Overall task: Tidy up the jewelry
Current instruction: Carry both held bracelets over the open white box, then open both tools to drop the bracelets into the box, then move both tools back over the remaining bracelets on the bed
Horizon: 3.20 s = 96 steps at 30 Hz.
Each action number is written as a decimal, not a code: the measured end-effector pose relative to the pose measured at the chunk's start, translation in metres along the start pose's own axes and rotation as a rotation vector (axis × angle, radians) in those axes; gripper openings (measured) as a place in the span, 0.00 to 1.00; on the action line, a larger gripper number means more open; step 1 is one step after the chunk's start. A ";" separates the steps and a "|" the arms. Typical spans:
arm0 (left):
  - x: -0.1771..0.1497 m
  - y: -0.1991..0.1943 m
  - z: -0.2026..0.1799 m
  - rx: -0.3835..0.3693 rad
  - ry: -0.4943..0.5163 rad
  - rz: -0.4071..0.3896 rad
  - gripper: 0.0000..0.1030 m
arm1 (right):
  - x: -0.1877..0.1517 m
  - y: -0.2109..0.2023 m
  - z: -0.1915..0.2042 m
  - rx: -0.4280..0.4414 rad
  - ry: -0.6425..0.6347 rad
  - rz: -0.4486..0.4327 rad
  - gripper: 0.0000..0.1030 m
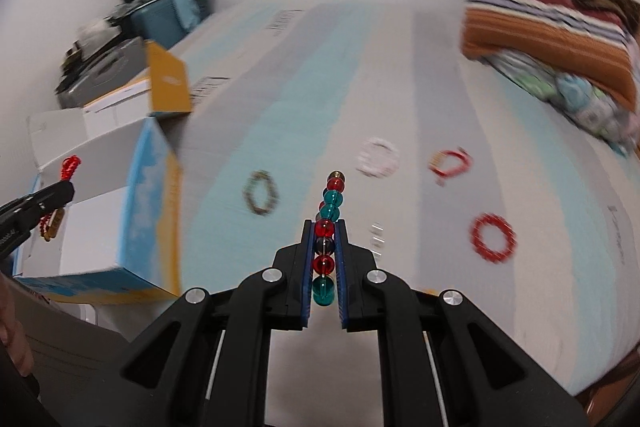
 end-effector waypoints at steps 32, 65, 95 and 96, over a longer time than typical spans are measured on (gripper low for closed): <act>-0.035 0.027 0.267 0.266 -0.305 0.214 0.07 | 0.027 0.094 0.324 0.291 -0.355 0.230 0.09; -0.035 -0.012 0.130 0.207 -0.106 0.011 0.95 | 0.006 0.005 0.139 0.152 -0.122 -0.002 0.93; -0.118 0.081 -0.166 -0.139 0.225 0.101 0.95 | -0.090 -0.008 -0.162 -0.109 0.193 0.063 0.93; -0.124 0.090 -0.174 -0.145 0.236 0.108 0.95 | -0.092 -0.005 -0.168 -0.118 0.194 0.067 0.93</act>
Point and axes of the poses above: each gripper's, at about its wrist camera, not at the fingertips, and y roughly the way its jaws point, z to its left, x to its top, the point moved 9 cm from there along y, roughly the way its jaws point, and after that the axes turned 10 degrees about -y, right-handed, at the moved point
